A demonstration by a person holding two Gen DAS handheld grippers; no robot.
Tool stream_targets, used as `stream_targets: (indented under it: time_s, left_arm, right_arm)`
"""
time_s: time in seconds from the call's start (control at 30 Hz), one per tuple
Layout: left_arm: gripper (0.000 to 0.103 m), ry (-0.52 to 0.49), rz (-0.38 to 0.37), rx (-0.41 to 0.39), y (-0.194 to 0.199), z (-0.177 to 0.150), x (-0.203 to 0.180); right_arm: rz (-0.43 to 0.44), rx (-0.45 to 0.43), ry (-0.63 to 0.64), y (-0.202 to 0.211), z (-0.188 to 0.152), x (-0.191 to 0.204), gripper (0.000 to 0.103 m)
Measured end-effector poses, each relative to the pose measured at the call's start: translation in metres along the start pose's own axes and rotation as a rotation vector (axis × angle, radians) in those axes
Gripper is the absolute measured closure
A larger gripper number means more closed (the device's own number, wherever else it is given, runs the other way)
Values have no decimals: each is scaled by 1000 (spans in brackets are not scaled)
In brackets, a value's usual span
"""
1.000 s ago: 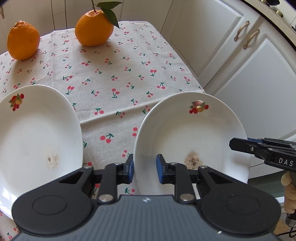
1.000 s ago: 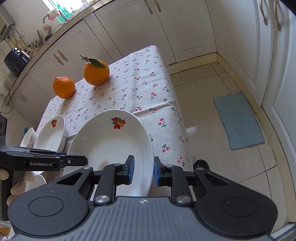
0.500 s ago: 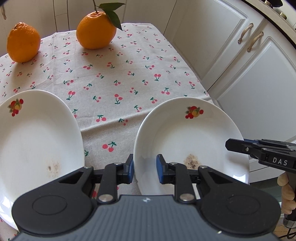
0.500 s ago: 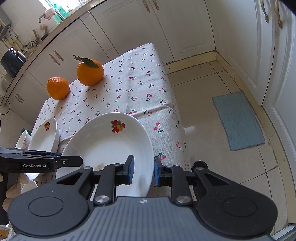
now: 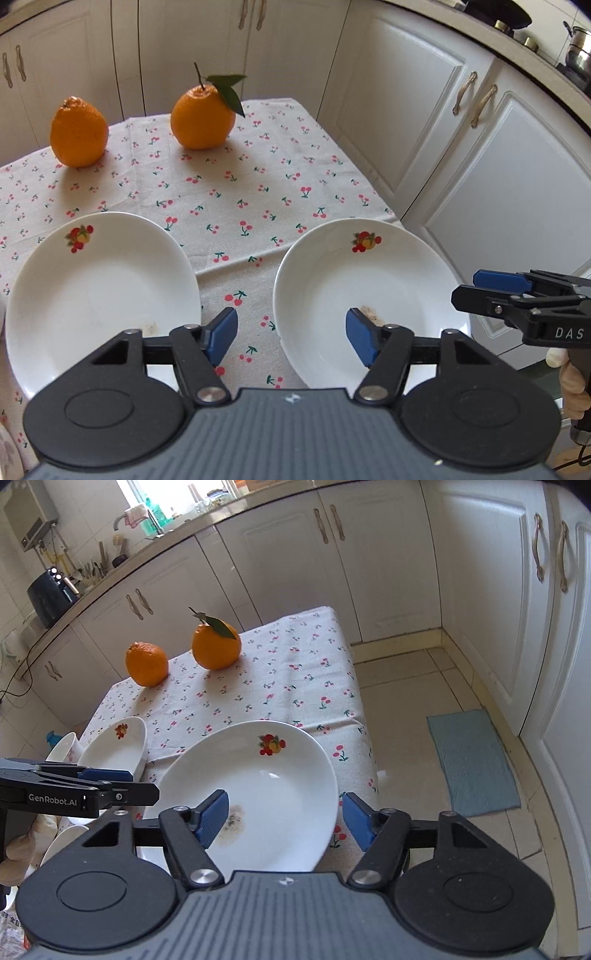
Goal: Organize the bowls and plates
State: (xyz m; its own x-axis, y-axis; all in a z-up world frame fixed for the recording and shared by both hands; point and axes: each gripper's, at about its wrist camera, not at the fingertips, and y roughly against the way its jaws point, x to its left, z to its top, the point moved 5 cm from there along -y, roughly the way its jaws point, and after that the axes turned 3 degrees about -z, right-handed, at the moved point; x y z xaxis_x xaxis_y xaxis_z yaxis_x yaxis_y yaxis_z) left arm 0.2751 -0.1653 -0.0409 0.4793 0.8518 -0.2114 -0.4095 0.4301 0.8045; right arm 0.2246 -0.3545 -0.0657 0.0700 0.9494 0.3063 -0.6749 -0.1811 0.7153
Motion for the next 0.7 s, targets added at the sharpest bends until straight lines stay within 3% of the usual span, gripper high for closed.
stream_targets:
  time_s: [0.03, 0.1, 0.3, 0.5, 0.7]
  left_arm:
    - [29, -2, 2, -31, 12, -4, 0]
    - [23, -9, 16, -92, 33, -11, 0]
    - [11, -14, 91, -221, 88, -54, 9]
    - [11, 2, 191, -234, 126, -105, 25]
    - [11, 79, 242, -177, 141, -157, 46]
  right_arm:
    - [6, -21, 17, 9, -1, 7, 14]
    - [20, -61, 49, 22, -5, 19, 7]
    - [96, -102, 153, 46, -27, 63, 1]
    - [165, -65, 237, 47, -53, 101, 1]
    - [214, -26, 310, 44, -74, 134, 1]
